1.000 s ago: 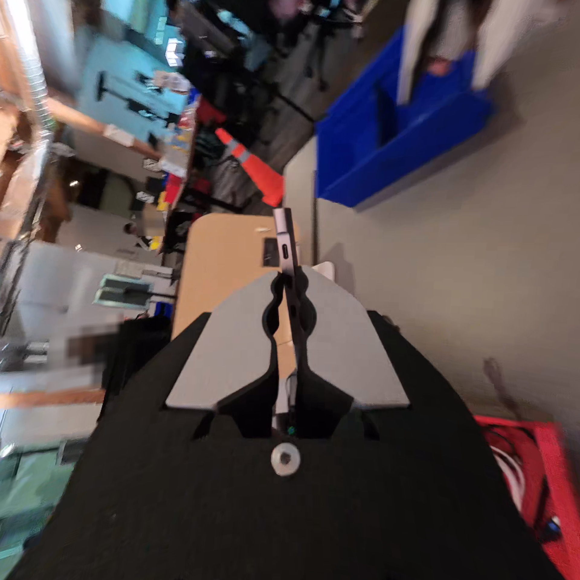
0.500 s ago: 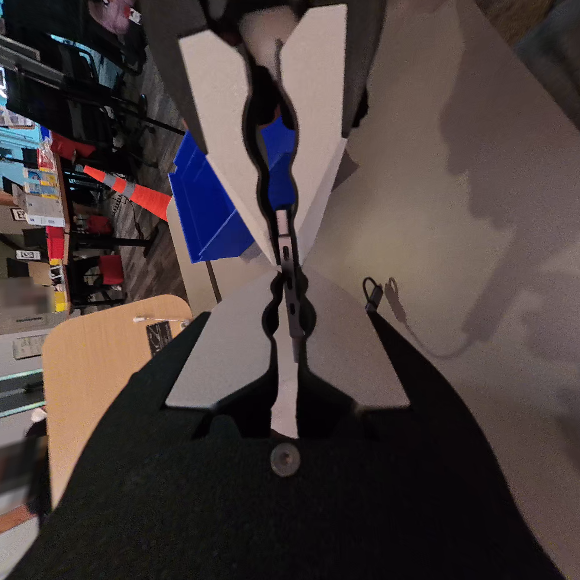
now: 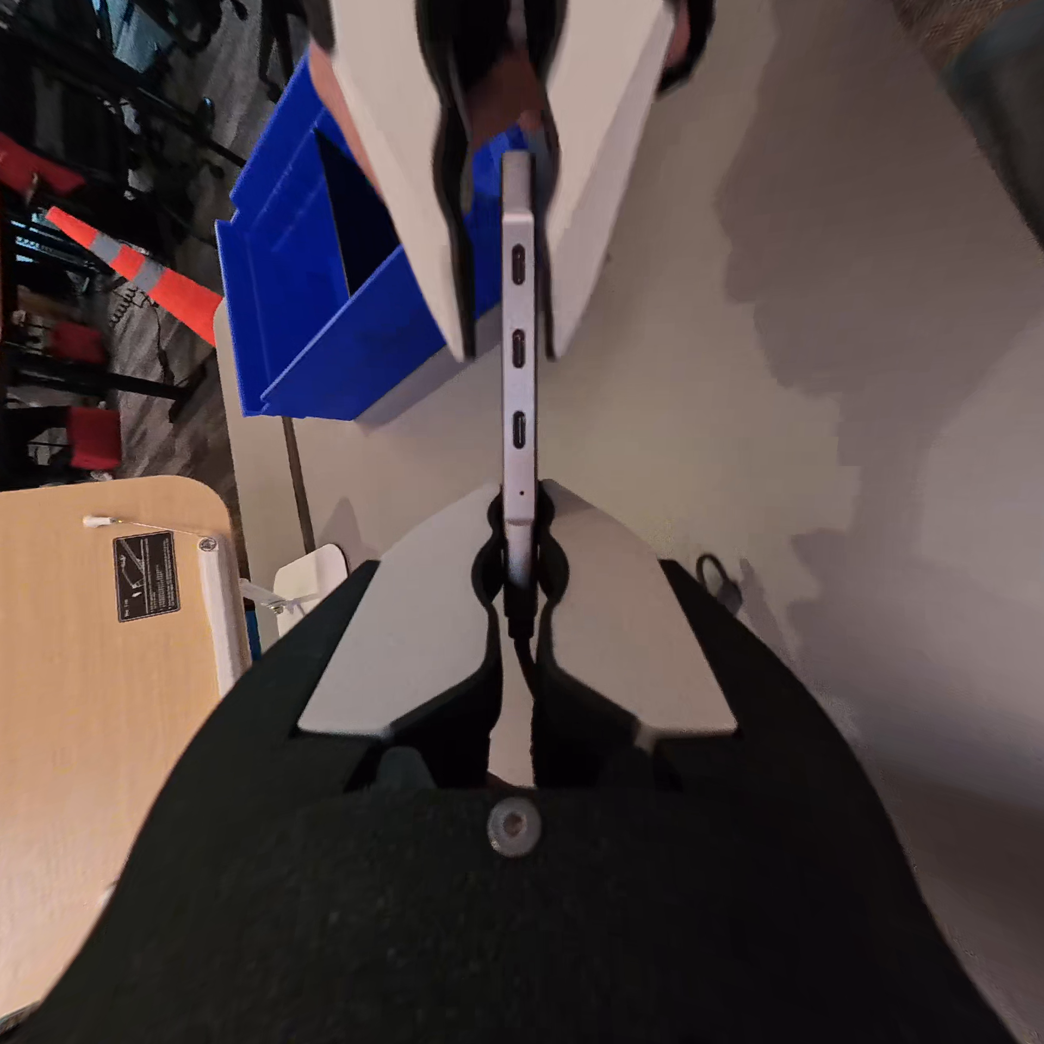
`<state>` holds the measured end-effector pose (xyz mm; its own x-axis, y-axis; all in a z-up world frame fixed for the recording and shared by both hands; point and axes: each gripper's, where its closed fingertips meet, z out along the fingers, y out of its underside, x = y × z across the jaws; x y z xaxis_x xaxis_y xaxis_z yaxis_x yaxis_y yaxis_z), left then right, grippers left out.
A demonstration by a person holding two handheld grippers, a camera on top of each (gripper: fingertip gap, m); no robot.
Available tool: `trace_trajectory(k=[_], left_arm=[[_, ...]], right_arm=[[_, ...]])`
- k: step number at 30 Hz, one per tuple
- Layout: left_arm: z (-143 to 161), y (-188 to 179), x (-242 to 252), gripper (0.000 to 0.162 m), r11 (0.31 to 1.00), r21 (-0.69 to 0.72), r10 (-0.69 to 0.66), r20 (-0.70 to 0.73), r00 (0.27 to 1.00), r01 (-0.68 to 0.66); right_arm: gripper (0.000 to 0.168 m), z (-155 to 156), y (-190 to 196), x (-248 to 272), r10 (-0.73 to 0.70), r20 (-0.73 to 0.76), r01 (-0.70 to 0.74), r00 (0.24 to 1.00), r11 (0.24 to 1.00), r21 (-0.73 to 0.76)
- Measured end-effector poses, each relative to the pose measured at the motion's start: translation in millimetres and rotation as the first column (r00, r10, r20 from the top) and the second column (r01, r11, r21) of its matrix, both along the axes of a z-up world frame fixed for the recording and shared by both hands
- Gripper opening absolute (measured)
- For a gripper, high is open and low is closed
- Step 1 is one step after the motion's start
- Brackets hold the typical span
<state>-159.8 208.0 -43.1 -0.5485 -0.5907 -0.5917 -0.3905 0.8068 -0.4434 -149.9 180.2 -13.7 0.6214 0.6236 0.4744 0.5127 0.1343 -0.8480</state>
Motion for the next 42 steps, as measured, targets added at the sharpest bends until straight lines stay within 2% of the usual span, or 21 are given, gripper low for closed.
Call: trace_trajectory(k=[2, 4, 6, 14, 18, 24, 28, 31, 34, 36, 38, 40, 42], left_arm=[[2, -1, -1, 0.007, 1.0, 0.026, -0.006, -0.011, 1.0, 0.006], [1, 3, -2, 0.007, 0.996, 0.089, -0.005, -0.022, 1.0, 0.007], [0, 4, -4, 0.007, 0.993, 0.119, -0.019, -0.025, 1.0, 0.022], [-2, -2, -10, 0.007, 0.994, 0.083, -0.072, 0.007, 0.997, 0.071], [-4, -2, -14, 0.007, 0.995, 0.072, -0.072, 0.008, 0.997, 0.071], [-7, 3, -16, 0.007, 0.997, 0.063, -0.034, -0.01, 0.999, 0.035], [-11, 10, -15, 0.008, 0.995, 0.103, 0.013, -0.031, 0.999, -0.01], [-10, 16, -12, 0.008, 0.997, 0.064, 0.039, -0.02, 0.999, -0.037], [2, 42, -8, 0.018, 0.981, 0.02, 0.189, 0.061, 0.98, -0.191], [24, 71, -20, 0.027, 0.932, -0.069, 0.363, 0.152, 0.92, -0.356], [50, 85, -49, 0.029, 0.825, -0.278, 0.554, 0.226, 0.802, -0.492], [61, 77, -90, 0.025, 0.646, -0.543, 0.729, 0.229, 0.645, -0.537], [39, 48, -129, 0.022, 0.396, -0.768, 0.848, 0.096, 0.521, -0.503]], right_arm=[[0.022, -12, 9, -5, -0.033, 0.05, 0.031, 0.998, 0.999, 0.044], [0.015, -8, 14, -11, -0.039, 0.029, 0.035, 0.999, 0.99, 0.134], [0.013, -7, 16, -18, -0.021, 0.012, 0.018, 1.0, 0.986, 0.164], [0.008, -2, 12, -37, 0.046, 0.038, -0.056, 0.998, 0.948, 0.314], [0.007, -3, 13, -41, 0.052, 0.034, -0.06, 0.998, 0.94, 0.335], [0.008, -6, 17, -42, -0.021, 0.104, -0.023, 0.994, 0.915, 0.404], [0.008, -11, 24, -39, -0.044, 0.131, -0.006, 0.99, 0.933, 0.361], [0.008, -11, 30, -36, -0.052, 0.14, -0.002, 0.989, 0.933, 0.36], [0.008, -7, 51, -24, -0.113, 0.181, 0.032, 0.977, 0.916, 0.399], [0.008, -7, 77, -8, -0.175, 0.215, 0.066, 0.961, 0.897, 0.437], [0.008, -9, 109, 10, -0.231, 0.211, 0.104, 0.95, 0.869, 0.483], [0.008, -19, 141, 22, -0.27, 0.192, 0.149, 0.944, 0.864, 0.48], [0.007, -34, 166, 25, -0.299, 0.185, 0.179, 0.936, 0.858, 0.481]])
